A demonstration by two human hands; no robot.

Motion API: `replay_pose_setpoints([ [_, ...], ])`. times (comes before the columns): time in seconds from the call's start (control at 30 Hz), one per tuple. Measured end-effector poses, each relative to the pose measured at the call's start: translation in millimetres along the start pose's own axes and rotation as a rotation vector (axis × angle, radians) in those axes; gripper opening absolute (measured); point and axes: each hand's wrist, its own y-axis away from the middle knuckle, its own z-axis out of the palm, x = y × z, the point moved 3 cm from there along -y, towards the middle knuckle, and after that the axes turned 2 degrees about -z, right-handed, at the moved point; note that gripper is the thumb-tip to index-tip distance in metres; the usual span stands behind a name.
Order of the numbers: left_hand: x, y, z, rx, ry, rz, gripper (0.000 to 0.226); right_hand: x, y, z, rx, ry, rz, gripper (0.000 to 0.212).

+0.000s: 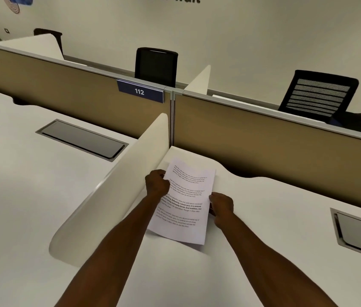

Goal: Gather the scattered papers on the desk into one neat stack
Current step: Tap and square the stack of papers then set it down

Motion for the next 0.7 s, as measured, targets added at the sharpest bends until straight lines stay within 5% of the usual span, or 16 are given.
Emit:
replay_pose_setpoints([
  [0.7,16,-79,13,-0.215,-0.115,-0.013,0.070,-29,-45,36,-0.155,-0.024,0.024,0.015],
])
